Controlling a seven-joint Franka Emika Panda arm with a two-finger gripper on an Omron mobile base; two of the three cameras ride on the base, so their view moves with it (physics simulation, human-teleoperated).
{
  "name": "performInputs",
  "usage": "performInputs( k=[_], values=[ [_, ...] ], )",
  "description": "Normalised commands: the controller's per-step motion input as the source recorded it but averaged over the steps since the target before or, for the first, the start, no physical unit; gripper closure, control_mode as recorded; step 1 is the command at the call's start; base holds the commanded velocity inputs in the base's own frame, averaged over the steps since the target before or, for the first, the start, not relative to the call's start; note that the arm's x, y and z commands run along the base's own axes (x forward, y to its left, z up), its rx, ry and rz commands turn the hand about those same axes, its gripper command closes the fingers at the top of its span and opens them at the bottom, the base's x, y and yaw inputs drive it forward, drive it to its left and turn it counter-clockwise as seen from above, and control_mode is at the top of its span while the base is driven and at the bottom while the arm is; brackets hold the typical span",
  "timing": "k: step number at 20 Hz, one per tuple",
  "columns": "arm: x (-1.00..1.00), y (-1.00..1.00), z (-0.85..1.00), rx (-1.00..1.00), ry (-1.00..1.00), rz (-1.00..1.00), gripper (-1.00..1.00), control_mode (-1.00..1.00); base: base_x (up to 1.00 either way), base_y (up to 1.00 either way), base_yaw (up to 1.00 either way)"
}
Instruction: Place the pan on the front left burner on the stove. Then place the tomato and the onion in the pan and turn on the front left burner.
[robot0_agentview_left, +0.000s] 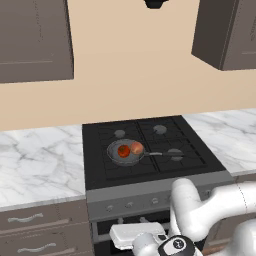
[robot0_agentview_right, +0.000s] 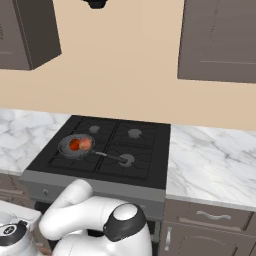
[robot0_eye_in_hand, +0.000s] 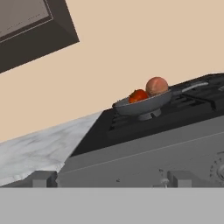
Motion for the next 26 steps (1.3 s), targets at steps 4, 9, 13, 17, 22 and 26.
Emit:
performInputs(
  k=[4,9,13,17,22,26],
  values=[
    [0.07,0.0,-0.22,0.0,0.0,-0.02,-1.0,-1.0,0.0,0.0,0.0],
    [0.07,0.0,-0.17,0.0,0.0,-0.01,-1.0,-1.0,0.0,0.0,0.0],
    [0.12,0.0,-0.18,0.0,0.0,0.0,-1.0,-1.0,0.0,0.0,0.0],
    [0.15,0.0,-0.32,0.0,0.0,0.0,-1.0,-1.0,0.0,0.0,0.0],
    [0.15,0.0,-0.39,0.0,0.0,0.0,-1.0,-1.0,0.0,0.0,0.0],
    [0.17,0.0,-0.3,0.0,0.0,0.0,-1.0,-1.0,0.0,0.0,0.0]
  ],
)
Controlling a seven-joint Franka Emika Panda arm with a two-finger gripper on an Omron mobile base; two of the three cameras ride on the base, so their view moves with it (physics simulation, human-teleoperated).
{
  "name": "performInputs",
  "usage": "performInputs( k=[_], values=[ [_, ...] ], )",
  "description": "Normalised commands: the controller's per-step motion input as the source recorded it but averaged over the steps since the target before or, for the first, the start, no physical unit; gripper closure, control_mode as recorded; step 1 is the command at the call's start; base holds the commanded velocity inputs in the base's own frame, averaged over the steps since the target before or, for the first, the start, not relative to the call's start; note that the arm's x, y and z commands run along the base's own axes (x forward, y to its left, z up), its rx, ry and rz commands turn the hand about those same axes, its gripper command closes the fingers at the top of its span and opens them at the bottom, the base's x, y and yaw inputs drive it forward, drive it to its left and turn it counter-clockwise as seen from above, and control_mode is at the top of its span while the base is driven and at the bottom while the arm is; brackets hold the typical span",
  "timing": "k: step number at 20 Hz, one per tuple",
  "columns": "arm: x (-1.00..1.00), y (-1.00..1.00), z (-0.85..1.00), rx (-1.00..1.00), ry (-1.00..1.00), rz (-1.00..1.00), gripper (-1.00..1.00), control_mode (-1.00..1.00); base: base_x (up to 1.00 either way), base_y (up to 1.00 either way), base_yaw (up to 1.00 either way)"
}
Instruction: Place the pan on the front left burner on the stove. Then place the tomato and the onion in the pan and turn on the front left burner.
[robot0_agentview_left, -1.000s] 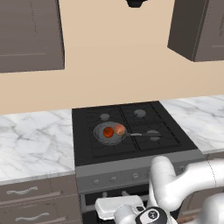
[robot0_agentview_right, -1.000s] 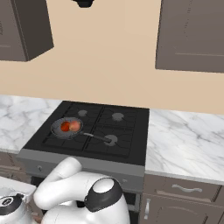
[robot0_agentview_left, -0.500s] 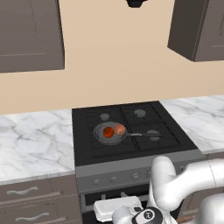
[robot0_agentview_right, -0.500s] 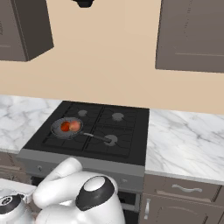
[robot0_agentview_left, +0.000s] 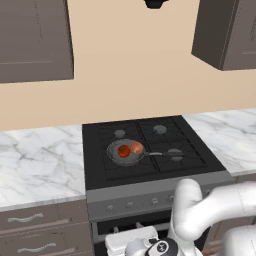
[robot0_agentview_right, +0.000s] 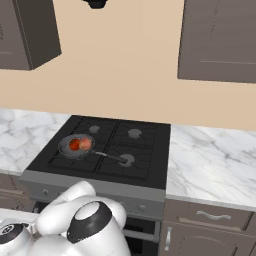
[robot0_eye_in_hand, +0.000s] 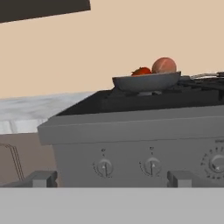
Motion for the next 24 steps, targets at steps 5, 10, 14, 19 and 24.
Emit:
performInputs(
  k=[5,10,14,19,24],
  values=[
    [0.25,0.02,0.0,0.0,0.0,0.0,-1.0,-1.0,0.0,0.0,0.0],
    [0.34,0.01,0.0,0.0,0.0,0.0,-1.0,-1.0,0.0,0.0,0.0],
    [0.31,0.04,-0.06,0.0,0.0,0.0,-1.0,-1.0,0.0,0.0,0.0],
    [0.33,0.0,-0.3,0.0,0.0,0.0,-1.0,-1.0,0.0,0.0,0.0],
    [0.36,0.0,-0.34,0.0,0.0,0.0,-1.0,-1.0,0.0,0.0,0.0]
  ],
)
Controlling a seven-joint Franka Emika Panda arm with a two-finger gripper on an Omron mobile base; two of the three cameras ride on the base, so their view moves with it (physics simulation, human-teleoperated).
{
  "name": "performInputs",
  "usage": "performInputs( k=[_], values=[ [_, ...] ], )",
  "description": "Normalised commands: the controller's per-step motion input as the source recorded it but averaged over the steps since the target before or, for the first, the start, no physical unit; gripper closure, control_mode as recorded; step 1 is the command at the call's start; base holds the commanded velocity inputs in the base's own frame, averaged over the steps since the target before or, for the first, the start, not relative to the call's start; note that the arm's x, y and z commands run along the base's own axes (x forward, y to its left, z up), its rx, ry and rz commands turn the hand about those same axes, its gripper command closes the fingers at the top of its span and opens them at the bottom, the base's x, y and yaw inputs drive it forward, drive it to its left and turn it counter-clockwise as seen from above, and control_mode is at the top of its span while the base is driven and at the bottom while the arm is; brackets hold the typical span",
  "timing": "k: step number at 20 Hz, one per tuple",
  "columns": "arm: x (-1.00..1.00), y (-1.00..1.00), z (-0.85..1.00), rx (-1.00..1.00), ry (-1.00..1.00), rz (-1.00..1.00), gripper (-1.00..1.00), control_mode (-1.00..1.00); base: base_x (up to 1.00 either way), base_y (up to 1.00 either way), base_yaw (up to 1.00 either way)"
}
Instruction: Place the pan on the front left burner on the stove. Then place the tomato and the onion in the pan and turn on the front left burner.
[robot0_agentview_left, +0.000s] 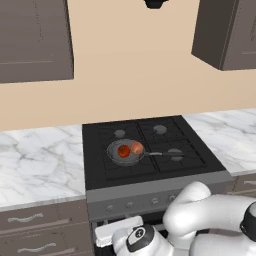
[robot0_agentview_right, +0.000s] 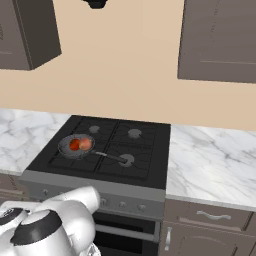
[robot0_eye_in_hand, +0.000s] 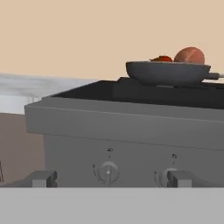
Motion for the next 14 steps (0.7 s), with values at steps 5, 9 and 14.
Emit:
performInputs(
  k=[5,9,14],
  values=[
    [0.14,0.0,-0.12,0.01,-0.07,0.0,-1.0,-1.0,0.0,0.0,0.0],
    [0.0,0.0,-0.04,0.03,-0.06,0.0,-1.0,-1.0,0.0,0.0,0.0],
    [0.0,-0.08,-0.01,0.02,-0.07,0.0,-1.0,-1.0,0.0,0.0,0.0]
  ],
)
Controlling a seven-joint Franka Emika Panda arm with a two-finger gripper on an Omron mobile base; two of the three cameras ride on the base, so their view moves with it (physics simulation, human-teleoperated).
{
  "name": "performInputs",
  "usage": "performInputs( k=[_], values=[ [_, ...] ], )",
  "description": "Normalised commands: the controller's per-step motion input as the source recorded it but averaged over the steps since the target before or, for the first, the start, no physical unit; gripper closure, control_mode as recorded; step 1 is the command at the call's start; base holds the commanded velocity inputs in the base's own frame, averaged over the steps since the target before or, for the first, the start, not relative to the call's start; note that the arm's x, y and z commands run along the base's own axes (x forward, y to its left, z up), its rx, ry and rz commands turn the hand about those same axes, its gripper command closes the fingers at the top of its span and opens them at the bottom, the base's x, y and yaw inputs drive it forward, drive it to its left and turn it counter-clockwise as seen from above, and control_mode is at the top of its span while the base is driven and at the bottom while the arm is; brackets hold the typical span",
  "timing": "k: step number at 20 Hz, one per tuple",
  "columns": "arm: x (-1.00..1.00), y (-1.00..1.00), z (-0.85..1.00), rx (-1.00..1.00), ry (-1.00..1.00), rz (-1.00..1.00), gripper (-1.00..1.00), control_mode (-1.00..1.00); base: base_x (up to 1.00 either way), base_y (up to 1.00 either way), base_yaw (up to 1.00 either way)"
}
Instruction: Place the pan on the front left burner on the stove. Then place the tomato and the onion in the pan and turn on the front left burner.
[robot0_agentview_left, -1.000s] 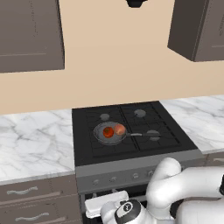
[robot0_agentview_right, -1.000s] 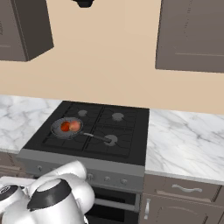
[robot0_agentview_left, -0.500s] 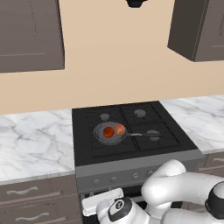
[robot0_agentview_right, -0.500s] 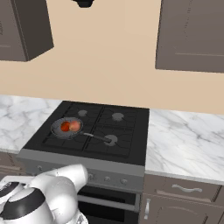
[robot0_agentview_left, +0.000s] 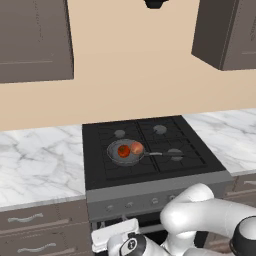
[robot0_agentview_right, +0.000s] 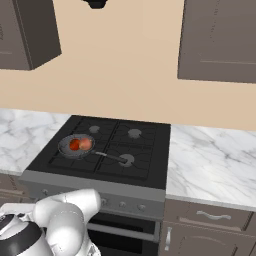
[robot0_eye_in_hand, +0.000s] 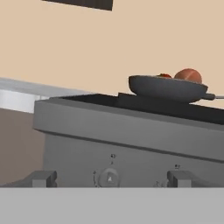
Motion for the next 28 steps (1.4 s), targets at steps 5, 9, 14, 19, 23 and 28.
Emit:
performInputs(
  k=[5,9,14,19,23,28],
  values=[
    [0.01,-0.21,0.0,0.01,-0.05,0.0,-1.0,-1.0,0.0,0.0,0.0],
    [0.11,-0.32,0.0,0.02,-0.01,0.0,-1.0,-1.0,0.0,0.0,0.0],
    [0.12,-0.27,0.11,0.06,-0.01,0.0,-1.0,-1.0,0.0,0.0,0.0],
    [0.13,-0.03,0.03,0.01,0.0,0.01,-1.0,-1.0,0.0,0.0,0.0],
    [0.26,0.0,0.0,0.0,0.0,0.03,-1.0,-1.0,0.0,0.0,0.0],
    [0.18,0.0,-0.05,0.0,0.0,0.02,-1.0,-1.0,0.0,0.0,0.0]
  ],
)
